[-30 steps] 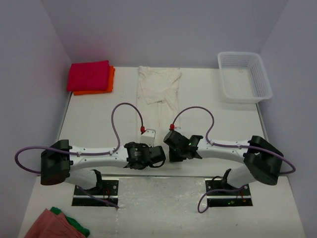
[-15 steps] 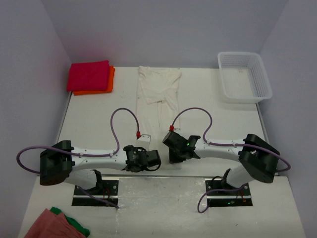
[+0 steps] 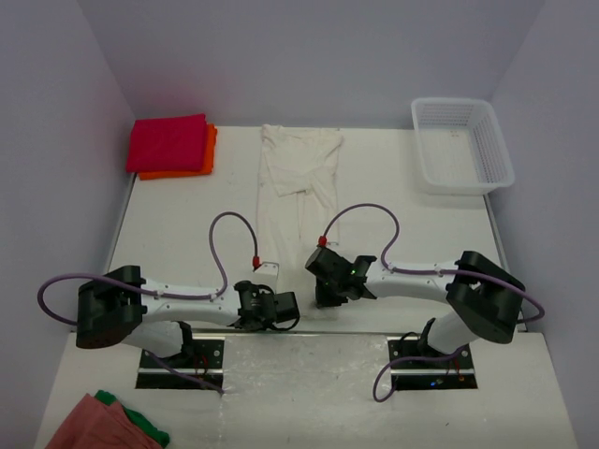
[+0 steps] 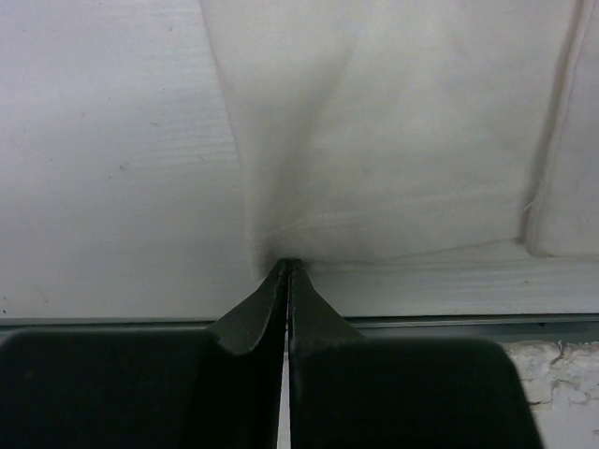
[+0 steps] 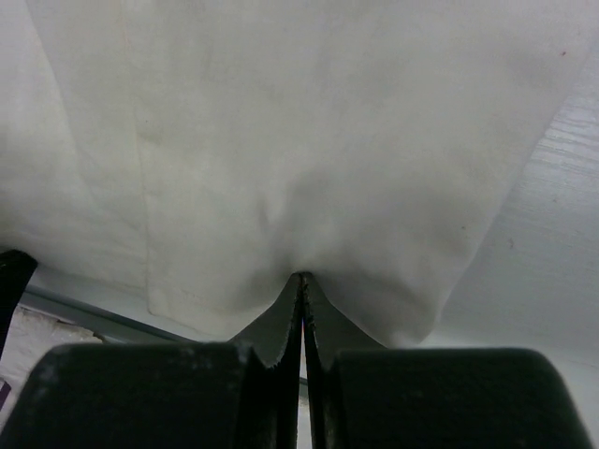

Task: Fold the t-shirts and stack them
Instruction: Rotate the tshirt 90 degrees, then grab the bottom of the folded rectangular tshirt with both arms

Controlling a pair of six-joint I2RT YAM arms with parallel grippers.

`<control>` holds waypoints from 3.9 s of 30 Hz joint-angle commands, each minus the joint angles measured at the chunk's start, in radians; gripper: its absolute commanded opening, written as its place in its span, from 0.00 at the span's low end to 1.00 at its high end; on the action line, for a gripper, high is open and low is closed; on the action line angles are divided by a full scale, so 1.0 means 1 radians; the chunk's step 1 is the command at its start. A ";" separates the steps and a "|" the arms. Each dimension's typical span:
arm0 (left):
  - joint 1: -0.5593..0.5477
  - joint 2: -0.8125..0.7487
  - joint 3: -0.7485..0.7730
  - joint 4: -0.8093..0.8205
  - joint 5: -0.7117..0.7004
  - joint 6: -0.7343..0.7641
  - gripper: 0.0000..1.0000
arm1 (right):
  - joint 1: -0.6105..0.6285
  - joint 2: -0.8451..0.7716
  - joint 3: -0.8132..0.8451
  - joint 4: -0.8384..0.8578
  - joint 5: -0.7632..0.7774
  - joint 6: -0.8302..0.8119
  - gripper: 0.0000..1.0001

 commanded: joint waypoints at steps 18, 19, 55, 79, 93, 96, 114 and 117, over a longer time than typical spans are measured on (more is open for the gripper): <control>-0.046 -0.038 0.035 -0.192 -0.106 -0.181 0.00 | 0.008 -0.199 0.063 -0.271 0.161 -0.014 0.00; -0.047 -0.044 0.042 -0.199 -0.112 -0.182 0.00 | 0.012 -0.214 0.068 -0.280 0.161 -0.020 0.01; 0.060 -0.515 -0.045 -0.058 0.055 0.097 0.15 | 0.028 -0.429 -0.414 0.154 0.057 0.245 0.61; 0.060 -0.500 -0.048 -0.091 0.053 0.088 0.15 | 0.055 -0.380 -0.418 0.131 0.081 0.317 0.50; 0.060 -0.472 -0.051 -0.094 0.061 0.072 0.15 | 0.058 -0.374 -0.423 0.074 0.118 0.341 0.38; 0.060 -0.463 -0.047 -0.111 0.052 0.060 0.19 | 0.058 -0.356 -0.420 0.085 0.115 0.341 0.24; 0.077 -0.490 -0.135 0.051 0.099 0.126 0.54 | 0.064 -0.330 -0.400 0.048 0.114 0.333 0.00; 0.102 -0.496 -0.195 0.088 0.121 0.132 0.50 | 0.066 -0.331 -0.400 0.050 0.112 0.333 0.00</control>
